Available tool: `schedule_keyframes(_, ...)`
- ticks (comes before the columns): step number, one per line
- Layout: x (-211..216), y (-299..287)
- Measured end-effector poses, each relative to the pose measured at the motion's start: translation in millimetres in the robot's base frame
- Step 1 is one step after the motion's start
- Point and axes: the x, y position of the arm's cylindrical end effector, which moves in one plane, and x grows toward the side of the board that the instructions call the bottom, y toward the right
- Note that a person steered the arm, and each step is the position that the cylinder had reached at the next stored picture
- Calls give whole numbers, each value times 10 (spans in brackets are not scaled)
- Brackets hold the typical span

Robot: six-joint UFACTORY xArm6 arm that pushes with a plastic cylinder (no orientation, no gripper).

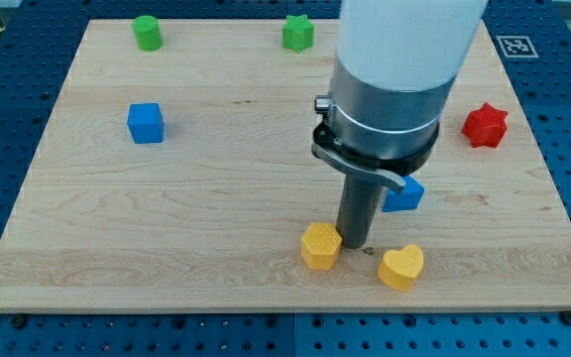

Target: Move the yellow hexagon towards the bottom left corner of the board

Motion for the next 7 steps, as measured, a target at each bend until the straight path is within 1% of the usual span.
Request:
schedule_keyframes(2, 47, -77)
schedule_keyframes(3, 258, -77)
schedule_keyframes(5, 285, -79)
schedule_keyframes(7, 285, -358)
